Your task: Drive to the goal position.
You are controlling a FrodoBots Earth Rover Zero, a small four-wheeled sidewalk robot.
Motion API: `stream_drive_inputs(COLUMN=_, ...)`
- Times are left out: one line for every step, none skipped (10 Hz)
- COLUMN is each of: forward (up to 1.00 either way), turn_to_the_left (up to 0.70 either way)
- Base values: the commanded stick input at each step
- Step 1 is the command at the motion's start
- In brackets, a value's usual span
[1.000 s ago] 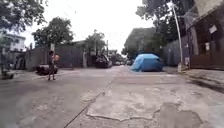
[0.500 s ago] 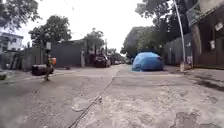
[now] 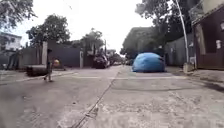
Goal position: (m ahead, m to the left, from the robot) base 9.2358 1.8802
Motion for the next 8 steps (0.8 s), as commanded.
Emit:
stream_drive_inputs(forward=0.7, turn_to_the_left=-0.24)
stream_drive_inputs(forward=0.7, turn_to_the_left=-0.09)
stream_drive_inputs(forward=0.7, turn_to_the_left=0.0)
stream_drive_inputs(forward=0.7, turn_to_the_left=0.0)
stream_drive_inputs(forward=0.7, turn_to_the_left=0.0)
stream_drive_inputs(forward=0.7, turn_to_the_left=0.0)
stream_drive_inputs(forward=0.7, turn_to_the_left=0.0)
stream_drive_inputs(forward=0.7, turn_to_the_left=0.0)
